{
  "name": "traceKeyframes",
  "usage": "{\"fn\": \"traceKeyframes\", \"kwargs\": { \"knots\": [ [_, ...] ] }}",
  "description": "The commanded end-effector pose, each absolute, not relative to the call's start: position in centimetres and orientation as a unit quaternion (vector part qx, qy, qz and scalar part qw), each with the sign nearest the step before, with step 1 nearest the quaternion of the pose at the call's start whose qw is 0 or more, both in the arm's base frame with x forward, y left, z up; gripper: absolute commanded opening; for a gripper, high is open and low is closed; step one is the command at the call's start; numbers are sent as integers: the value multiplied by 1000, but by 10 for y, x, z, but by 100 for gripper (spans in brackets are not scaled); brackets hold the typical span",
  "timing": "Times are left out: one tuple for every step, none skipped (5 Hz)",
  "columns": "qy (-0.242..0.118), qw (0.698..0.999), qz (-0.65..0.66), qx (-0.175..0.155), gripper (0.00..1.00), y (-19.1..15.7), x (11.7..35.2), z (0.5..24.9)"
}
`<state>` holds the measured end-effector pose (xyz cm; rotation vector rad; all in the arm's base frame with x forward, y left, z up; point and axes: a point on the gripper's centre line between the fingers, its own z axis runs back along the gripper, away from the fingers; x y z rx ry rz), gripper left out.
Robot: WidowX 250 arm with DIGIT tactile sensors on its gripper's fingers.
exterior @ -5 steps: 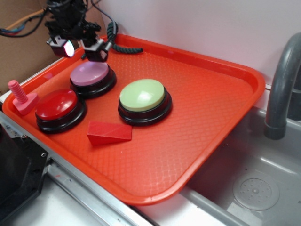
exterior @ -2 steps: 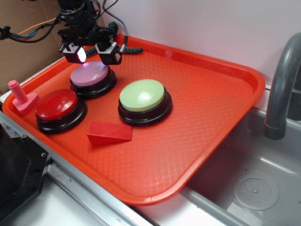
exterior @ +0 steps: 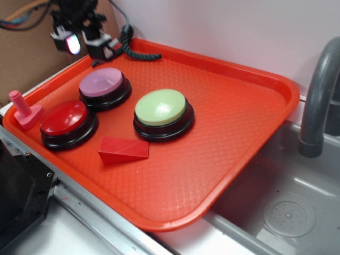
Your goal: Push the pink button.
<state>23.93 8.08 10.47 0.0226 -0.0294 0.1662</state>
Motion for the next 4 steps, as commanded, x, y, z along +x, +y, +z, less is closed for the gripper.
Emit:
{"fn": "traceKeyframes", "kwargs": {
  "knots": [
    [-67,997,38,18,100,80,236,156],
    [-61,998,22,17,100,78,235,162],
    [-62,998,0,22,100,73,233,174],
    [-65,997,-18,21,100,70,224,182]
  ]
}}
